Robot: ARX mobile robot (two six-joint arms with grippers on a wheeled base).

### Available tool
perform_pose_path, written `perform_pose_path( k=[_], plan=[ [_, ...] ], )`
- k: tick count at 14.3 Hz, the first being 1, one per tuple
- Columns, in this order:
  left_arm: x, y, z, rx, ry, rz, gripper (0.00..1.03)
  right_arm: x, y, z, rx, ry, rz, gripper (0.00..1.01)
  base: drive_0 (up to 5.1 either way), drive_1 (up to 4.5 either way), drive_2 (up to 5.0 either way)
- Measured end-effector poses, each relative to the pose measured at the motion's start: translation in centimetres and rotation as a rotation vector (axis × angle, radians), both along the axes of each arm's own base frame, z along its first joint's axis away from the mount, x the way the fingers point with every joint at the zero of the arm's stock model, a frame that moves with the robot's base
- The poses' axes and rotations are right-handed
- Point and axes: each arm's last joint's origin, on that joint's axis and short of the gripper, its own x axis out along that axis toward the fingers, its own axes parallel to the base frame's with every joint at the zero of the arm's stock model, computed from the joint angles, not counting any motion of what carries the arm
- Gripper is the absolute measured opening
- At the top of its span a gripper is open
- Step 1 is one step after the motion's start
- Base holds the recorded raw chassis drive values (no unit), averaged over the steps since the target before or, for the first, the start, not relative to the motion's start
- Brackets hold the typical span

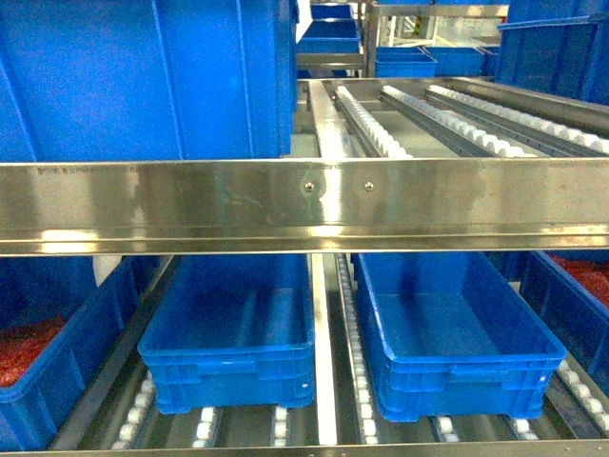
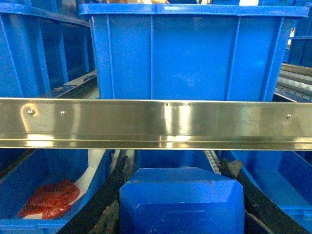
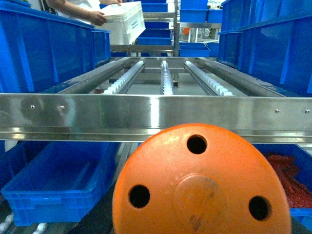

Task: Sort blue parts and orange caps into right shelf containers

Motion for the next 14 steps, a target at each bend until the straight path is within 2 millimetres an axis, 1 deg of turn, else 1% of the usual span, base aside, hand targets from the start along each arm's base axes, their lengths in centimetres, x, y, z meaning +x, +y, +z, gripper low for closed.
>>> perform_pose_path(
  k=[1, 14],
  plan=[
    [0.0, 0.01, 0.0, 0.0, 0.0, 0.001, 0.43, 0.0, 0.0, -0.02, 0.0, 0.002, 0.0, 0.45, -5.0, 2.4, 2.4],
    [0.0, 0.0, 0.02, 0.0, -0.002, 0.001, 0.43, 0.0, 0.0, -0.01, 0.0, 0.001, 0.0, 0.45, 0.0, 0.0, 0.0]
  ],
)
